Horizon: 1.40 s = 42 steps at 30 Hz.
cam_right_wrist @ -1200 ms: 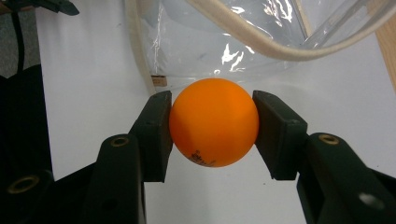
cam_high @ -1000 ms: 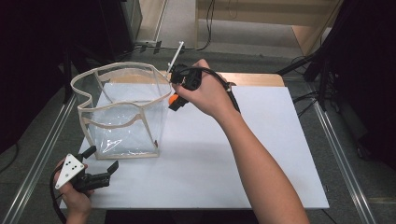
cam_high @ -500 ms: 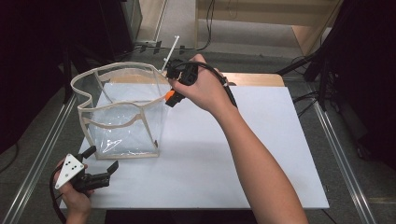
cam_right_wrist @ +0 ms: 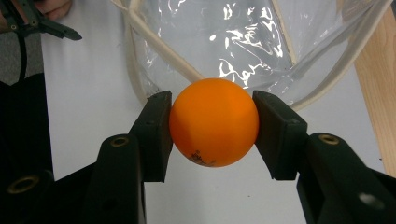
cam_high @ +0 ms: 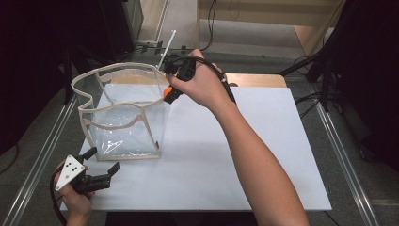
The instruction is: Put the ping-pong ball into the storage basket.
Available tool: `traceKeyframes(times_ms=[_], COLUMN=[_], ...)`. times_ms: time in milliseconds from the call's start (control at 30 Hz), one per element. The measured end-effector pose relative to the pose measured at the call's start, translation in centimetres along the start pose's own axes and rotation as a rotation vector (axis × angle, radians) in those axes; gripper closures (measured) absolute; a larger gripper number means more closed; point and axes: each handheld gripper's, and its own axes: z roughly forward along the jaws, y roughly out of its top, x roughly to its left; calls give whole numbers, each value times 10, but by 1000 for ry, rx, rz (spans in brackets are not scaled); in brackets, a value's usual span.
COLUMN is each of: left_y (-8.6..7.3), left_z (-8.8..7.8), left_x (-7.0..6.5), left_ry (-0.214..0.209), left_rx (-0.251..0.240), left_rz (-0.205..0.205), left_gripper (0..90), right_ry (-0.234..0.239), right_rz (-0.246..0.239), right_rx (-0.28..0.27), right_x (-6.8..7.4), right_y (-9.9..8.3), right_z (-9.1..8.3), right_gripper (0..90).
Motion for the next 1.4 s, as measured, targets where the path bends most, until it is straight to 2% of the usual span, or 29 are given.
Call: traceKeyframes(times_ms=[533, 967, 1133, 1400], left_y=[0, 0, 0, 0], left_z=[0, 0, -1, 0], left_x=[0, 1, 1, 1], left_ry=[-1, -3, -1, -1], left_rx=[0, -2, -1, -5], left_rz=[-1, -5, -6, -7], left_gripper=[36, 36, 36, 36], right_ry=[-15, -19, -45, -81], right_rz=[0, 5, 17, 27], right_rx=[-5, -7, 5, -15], right_x=[-5, -10, -12, -13], right_y=[12, 25, 25, 17], right_z=[-1, 5, 8, 3], right_gripper=[485, 485, 478, 356])
